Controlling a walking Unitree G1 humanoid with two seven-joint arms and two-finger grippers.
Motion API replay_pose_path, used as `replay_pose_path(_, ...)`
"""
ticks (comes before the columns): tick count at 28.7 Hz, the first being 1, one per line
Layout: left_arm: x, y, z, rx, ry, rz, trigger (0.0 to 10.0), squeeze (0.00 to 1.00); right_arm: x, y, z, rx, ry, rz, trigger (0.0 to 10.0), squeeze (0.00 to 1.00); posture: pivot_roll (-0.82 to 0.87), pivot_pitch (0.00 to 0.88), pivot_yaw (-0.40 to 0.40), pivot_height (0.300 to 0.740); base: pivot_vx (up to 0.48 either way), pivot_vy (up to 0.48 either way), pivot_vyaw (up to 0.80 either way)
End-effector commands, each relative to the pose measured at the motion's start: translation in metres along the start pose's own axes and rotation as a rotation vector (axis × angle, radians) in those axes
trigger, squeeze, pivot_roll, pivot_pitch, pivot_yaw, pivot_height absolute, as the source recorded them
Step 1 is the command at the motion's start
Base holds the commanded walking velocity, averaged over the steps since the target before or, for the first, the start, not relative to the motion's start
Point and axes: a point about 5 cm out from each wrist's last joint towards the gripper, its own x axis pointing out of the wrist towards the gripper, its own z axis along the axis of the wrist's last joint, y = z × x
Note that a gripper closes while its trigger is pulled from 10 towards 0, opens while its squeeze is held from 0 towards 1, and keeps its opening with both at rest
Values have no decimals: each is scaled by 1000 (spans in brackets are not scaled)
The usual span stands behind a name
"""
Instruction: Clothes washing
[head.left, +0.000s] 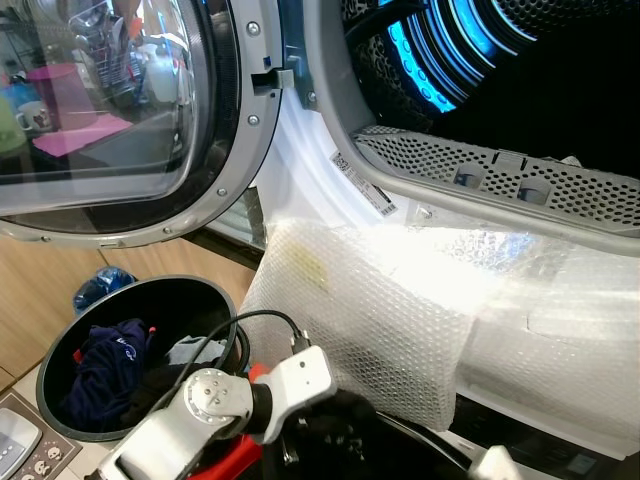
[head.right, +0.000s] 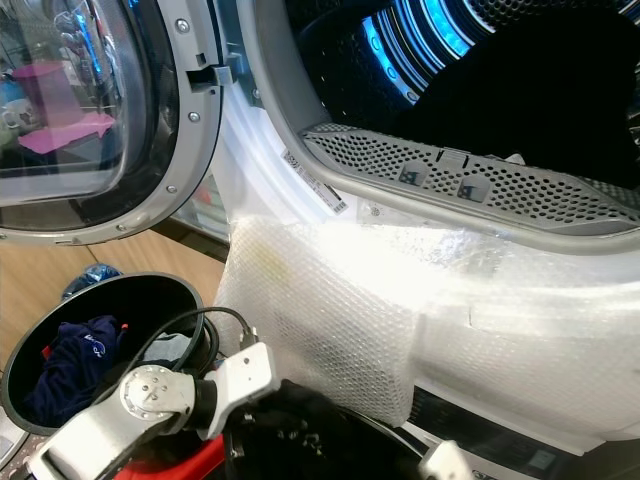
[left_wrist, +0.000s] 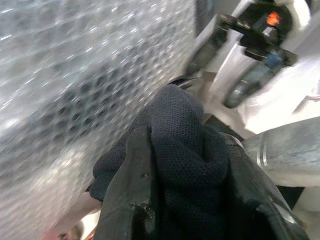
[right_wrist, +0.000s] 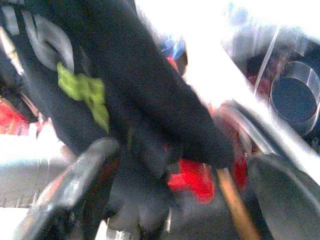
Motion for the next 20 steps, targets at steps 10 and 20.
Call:
replay_pose_path(10,21,-10,31,104,-100,-131,0,0,-3,52,21,17,-29,406,10000,0,-72,89,64,740,0,0,0)
replay_pose_path(20,36,-19,39,101,-140,-161,0,0,33,46,25,-14,-43,199,10000,0,-74,74,56,740,0,0,0)
